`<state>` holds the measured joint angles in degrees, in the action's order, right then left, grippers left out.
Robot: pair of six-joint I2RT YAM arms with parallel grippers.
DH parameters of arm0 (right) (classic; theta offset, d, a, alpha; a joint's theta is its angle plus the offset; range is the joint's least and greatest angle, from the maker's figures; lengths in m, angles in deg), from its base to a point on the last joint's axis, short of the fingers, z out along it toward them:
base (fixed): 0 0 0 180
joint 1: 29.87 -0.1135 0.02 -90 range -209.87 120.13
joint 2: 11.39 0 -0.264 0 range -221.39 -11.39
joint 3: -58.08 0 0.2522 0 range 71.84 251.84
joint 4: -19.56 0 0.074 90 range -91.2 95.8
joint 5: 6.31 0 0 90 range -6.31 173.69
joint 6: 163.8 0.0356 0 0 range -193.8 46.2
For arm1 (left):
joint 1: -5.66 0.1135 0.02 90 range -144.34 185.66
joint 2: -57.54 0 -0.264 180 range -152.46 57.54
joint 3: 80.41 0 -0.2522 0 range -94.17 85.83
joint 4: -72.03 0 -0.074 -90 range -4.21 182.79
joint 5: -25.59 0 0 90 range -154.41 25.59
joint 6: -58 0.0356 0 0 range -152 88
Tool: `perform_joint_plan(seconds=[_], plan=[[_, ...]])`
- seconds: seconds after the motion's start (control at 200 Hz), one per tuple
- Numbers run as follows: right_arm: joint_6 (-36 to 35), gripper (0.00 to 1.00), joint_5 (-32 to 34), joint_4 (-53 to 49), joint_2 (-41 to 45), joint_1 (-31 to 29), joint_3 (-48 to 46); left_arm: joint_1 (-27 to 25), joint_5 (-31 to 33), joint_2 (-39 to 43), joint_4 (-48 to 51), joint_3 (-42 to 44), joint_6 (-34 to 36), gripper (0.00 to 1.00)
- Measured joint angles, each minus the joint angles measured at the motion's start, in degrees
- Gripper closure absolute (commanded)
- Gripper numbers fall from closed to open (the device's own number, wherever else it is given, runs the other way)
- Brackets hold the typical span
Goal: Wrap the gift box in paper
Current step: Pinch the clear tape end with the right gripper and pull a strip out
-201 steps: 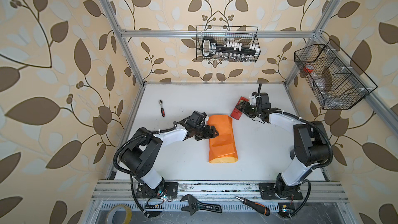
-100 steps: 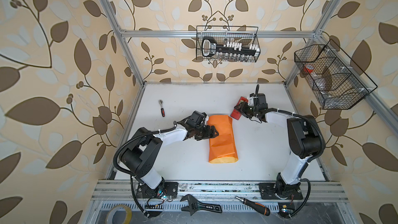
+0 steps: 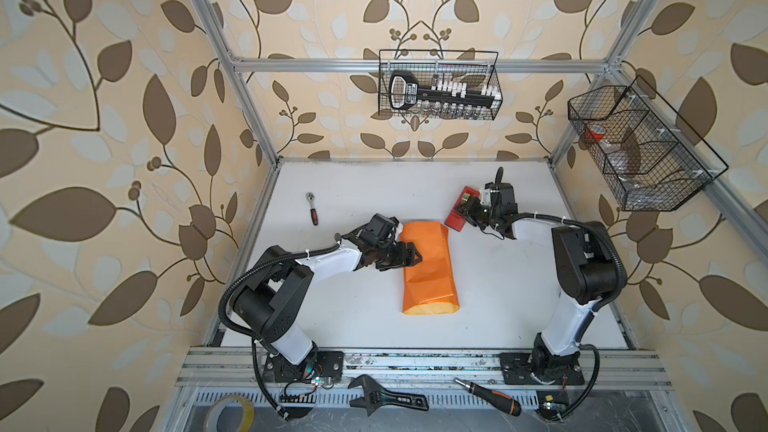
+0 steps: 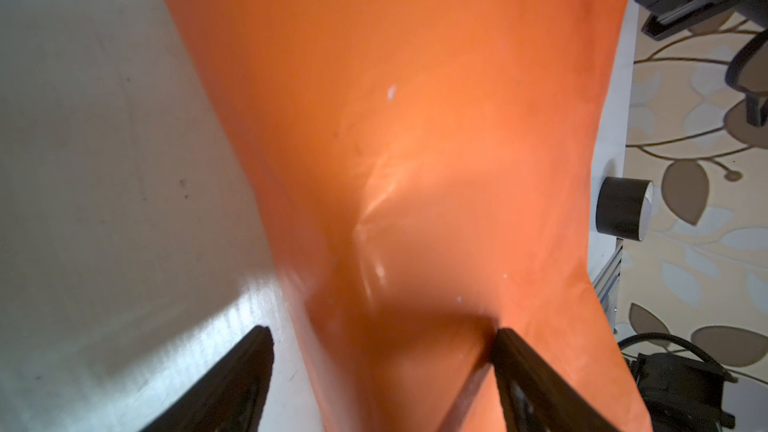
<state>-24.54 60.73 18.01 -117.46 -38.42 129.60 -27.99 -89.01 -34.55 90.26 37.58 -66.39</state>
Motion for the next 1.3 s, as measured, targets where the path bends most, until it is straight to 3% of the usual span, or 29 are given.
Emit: perform_joint_plan(seconds=[0.615,1.299], plan=[[4.50,1.00,-1.97,5.01,-0.13,0.85,-1.95,0.00,-0.02,-0.02,-0.02,0.00,0.00,0.16],[16.85,1.00,-6.95,18.43,-0.96,2.43,-4.87,0.00,-0.02,-0.02,-0.04,0.00,0.00,0.16]])
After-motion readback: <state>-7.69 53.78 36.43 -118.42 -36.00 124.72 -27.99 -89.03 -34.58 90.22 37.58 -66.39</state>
